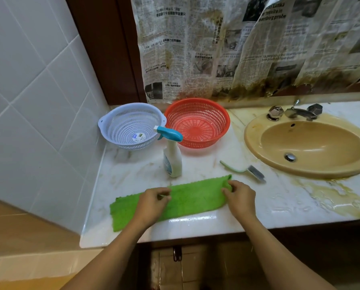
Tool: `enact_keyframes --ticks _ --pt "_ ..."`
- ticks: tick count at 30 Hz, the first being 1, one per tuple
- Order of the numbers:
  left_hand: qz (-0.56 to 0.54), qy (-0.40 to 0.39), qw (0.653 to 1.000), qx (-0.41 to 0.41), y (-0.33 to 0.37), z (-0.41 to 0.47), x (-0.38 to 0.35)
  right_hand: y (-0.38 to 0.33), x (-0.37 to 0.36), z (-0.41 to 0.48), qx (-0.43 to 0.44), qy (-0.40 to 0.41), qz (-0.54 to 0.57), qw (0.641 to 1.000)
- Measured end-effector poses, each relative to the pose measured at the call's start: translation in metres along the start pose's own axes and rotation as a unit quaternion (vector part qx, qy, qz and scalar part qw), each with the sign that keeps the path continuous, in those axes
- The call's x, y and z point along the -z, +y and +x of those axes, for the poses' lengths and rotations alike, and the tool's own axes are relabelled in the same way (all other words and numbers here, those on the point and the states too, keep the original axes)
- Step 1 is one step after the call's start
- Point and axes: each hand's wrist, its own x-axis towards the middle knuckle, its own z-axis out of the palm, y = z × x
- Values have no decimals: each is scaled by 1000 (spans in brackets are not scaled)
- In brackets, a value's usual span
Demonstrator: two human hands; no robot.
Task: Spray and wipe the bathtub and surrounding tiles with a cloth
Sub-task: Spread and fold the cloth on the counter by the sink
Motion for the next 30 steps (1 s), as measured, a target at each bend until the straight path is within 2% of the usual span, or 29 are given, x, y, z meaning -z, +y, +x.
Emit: enact_keyframes --ticks 2,4,7,11,15,17,20,23,26,30 --pt "-122 -4 991 46 17 9 -6 -19 -4 -10 102 -12 18 995" --pt "-231 -19 969 90 35 16 -9 -28 -14 -19 197 -50 -3 979" --pt "-311 -52 936 158 48 28 -15 -26 -29 -30 268 -75 -51 959" --pt "-229 -64 955 179 44 39 -31 -6 -41 -42 262 -92 -101 955" --pt "-111 -72 984 118 48 38 -44 7 -41 -46 295 -99 -121 943" --pt "-39 -98 993 60 49 37 -47 5 -33 -46 259 -67 -108 957" --pt "65 -157 985 -35 44 33 -49 5 -26 -42 121 -18 -102 987" --pt "147 -179 967 -106 36 30 -52 6 -26 -36 -12 -81 -107 991" --pt "158 -190 962 -115 30 30 -54 3 -30 -34 -18 -75 -104 992" --pt "86 -173 979 -60 34 31 -50 -2 -30 -35 -4 -31 -72 997"
